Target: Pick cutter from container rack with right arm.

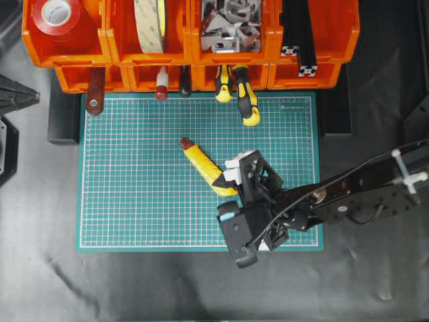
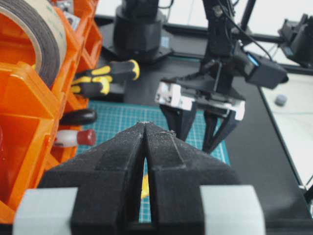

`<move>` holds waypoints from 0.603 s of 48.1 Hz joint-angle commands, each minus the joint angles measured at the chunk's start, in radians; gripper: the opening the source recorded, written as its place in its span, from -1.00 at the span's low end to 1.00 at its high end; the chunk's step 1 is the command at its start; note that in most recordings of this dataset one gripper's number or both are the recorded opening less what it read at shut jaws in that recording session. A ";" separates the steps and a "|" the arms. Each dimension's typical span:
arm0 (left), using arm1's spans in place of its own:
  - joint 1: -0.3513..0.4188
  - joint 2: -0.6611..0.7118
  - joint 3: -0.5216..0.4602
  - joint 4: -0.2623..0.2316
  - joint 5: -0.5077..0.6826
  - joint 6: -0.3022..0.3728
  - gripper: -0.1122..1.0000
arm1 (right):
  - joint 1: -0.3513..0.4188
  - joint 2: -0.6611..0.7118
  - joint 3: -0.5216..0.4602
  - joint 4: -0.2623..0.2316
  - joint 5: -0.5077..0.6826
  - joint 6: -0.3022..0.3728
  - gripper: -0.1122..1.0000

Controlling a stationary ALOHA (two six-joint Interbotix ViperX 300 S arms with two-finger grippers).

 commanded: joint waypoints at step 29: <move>-0.061 -0.040 -0.034 0.003 0.124 0.002 -0.81 | -0.043 -0.629 0.201 0.000 0.000 0.310 0.59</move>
